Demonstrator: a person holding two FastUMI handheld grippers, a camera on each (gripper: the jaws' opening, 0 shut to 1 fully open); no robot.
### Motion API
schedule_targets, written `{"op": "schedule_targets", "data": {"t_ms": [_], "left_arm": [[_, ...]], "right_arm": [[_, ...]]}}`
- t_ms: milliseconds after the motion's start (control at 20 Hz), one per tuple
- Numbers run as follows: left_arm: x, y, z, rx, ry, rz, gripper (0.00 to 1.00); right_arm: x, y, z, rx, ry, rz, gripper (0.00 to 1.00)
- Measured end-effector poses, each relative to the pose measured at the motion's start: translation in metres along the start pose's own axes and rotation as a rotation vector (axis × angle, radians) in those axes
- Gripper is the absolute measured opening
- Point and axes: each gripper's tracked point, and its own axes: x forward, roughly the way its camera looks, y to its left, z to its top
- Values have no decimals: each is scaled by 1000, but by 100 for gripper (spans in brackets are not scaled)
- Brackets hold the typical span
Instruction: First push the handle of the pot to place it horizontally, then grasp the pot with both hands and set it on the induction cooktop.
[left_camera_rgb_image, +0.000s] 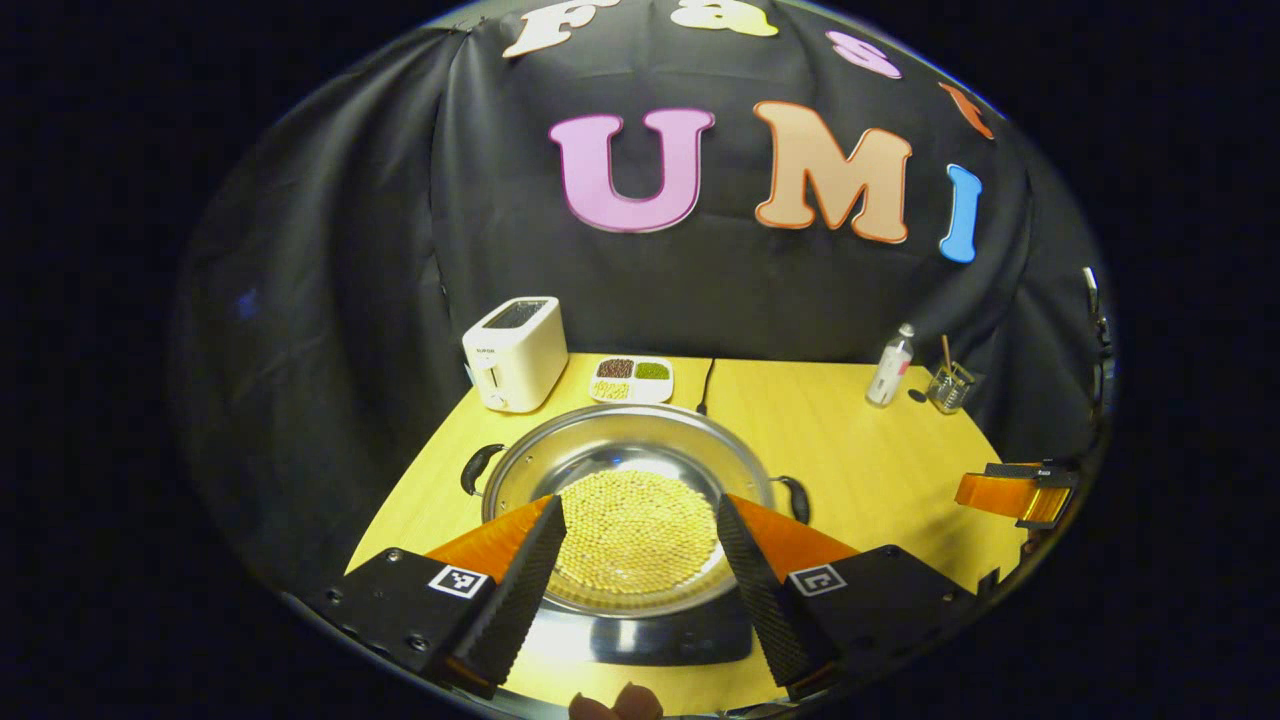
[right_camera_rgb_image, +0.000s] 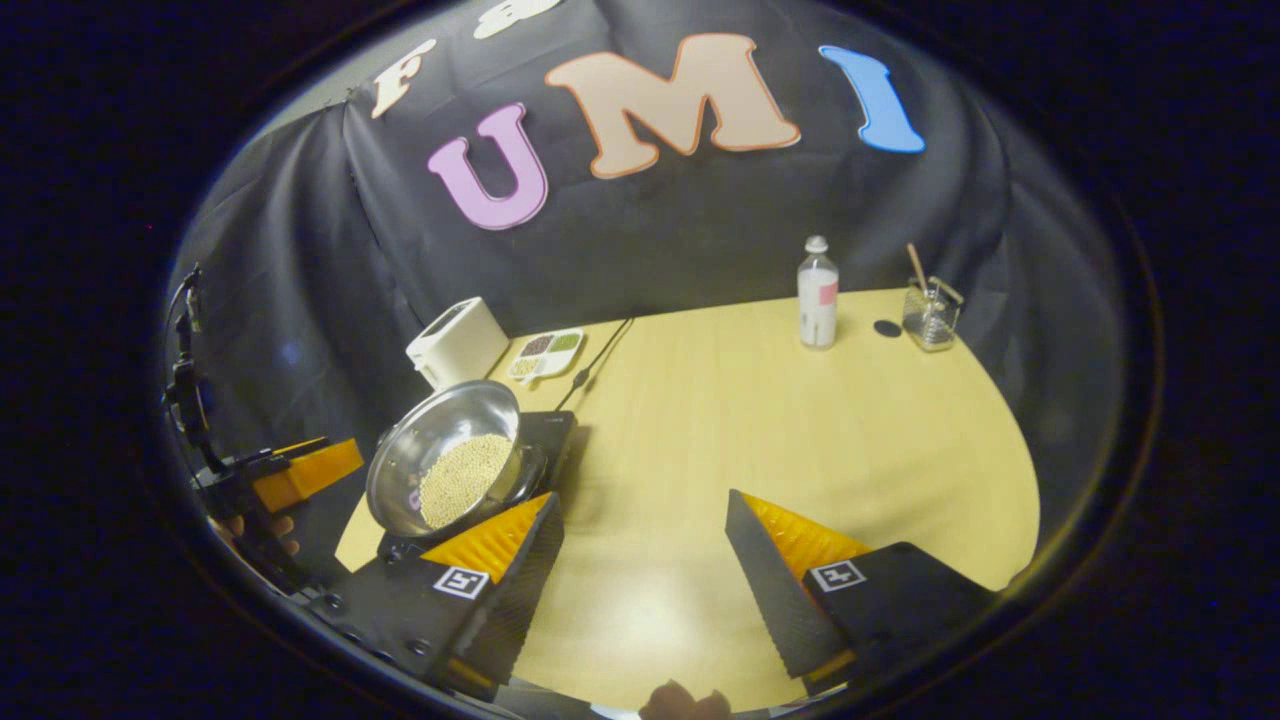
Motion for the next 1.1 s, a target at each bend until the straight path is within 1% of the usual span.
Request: {"op": "schedule_targets", "data": {"t_ms": [100,150,200,350,450,550,650,700,800,950,1000,1100], "left_arm": [[-24,-32,39,20,-98,-12,93],[-36,-43,61,38,-146,-12,92],[-47,-54,84,54,-194,-14,92],[-80,-84,151,87,-345,-34,92],[-104,-91,188,77,-437,-21,92],[-128,-103,213,40,-502,-52,91],[-150,-98,237,29,-569,-65,91],[-157,-92,243,34,-589,-56,91],[-164,-87,238,50,-600,-60,89],[-163,-84,219,58,-571,-98,90],[-164,-81,215,49,-571,-111,90],[-162,-71,203,34,-547,-120,90]], "right_arm": [[-30,-13,42,-30,-98,1,93],[-43,-19,64,-38,-146,-2,99],[-55,-20,84,-38,-195,-5,92],[-97,-14,137,-53,-324,1,92],[-121,-15,167,-93,-406,-22,92],[-152,-5,193,-89,-489,-36,92],[-183,7,214,-88,-575,-47,92],[-195,11,219,-93,-602,-59,92],[-207,24,222,-108,-625,-60,92],[-200,45,208,-101,-585,-50,92],[-201,51,206,-106,-591,-49,99],[-208,58,199,-129,-620,-70,99]]}}
